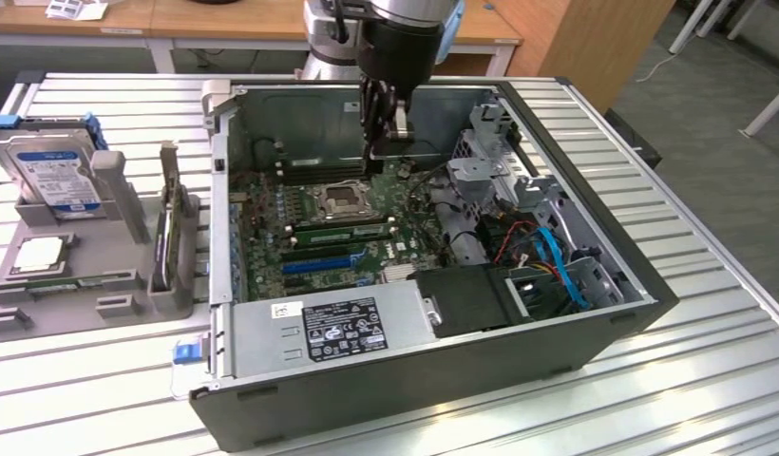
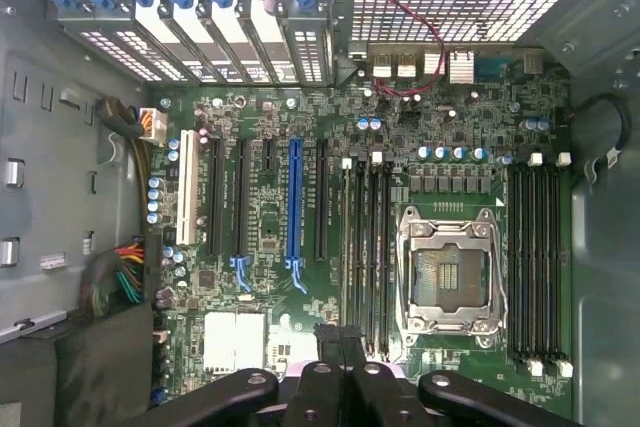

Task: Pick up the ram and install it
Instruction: 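Press down the ram until it locks into place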

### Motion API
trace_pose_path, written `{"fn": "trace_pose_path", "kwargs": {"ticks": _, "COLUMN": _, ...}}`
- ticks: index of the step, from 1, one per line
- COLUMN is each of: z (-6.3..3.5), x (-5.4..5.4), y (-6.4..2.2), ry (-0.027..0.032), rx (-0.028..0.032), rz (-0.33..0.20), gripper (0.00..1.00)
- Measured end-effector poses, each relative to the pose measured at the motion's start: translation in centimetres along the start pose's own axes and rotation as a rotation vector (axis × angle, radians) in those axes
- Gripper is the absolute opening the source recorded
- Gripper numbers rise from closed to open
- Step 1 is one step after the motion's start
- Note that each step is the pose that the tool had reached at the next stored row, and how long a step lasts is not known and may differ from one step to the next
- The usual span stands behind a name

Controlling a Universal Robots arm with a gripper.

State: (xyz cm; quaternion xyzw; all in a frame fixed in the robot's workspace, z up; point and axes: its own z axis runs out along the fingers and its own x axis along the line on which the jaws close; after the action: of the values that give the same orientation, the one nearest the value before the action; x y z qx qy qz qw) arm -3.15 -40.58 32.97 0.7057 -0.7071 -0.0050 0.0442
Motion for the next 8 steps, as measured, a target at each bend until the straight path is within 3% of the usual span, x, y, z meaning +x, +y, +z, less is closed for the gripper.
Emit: {"fn": "trace_pose_path", "kwargs": {"ticks": 8, "z": 0.00, "x": 0.00, "y": 0.00, "ry": 0.0000, "rx": 0.0000, "rz": 0.000, "gripper": 0.11}}
